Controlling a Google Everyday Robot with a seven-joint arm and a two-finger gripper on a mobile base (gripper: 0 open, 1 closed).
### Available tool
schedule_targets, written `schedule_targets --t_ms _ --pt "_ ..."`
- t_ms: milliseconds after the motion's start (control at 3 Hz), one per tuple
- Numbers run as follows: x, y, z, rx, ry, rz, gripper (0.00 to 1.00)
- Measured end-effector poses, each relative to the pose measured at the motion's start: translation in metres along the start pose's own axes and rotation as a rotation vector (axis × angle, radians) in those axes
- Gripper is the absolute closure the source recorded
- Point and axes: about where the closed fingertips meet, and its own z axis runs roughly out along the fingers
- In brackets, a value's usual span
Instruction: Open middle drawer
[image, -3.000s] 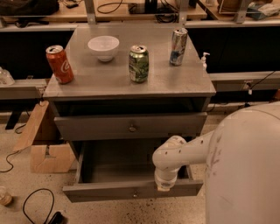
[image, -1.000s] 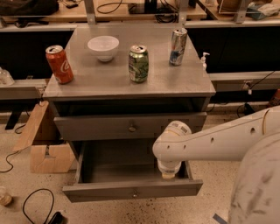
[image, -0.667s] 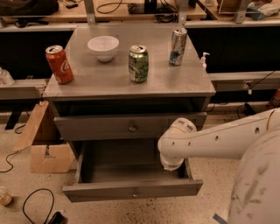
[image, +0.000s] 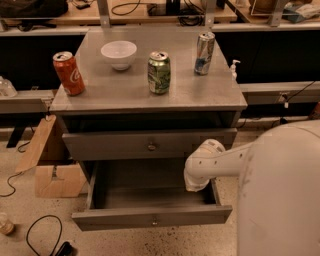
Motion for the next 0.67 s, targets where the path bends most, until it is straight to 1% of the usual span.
schedule_targets --t_ms 333,667 --pt "0.005 0.002 0.039 -0.033 0.042 -0.013 1.00" --pt "0.008 0.016 0.067 -0.061 0.056 0.022 1.00"
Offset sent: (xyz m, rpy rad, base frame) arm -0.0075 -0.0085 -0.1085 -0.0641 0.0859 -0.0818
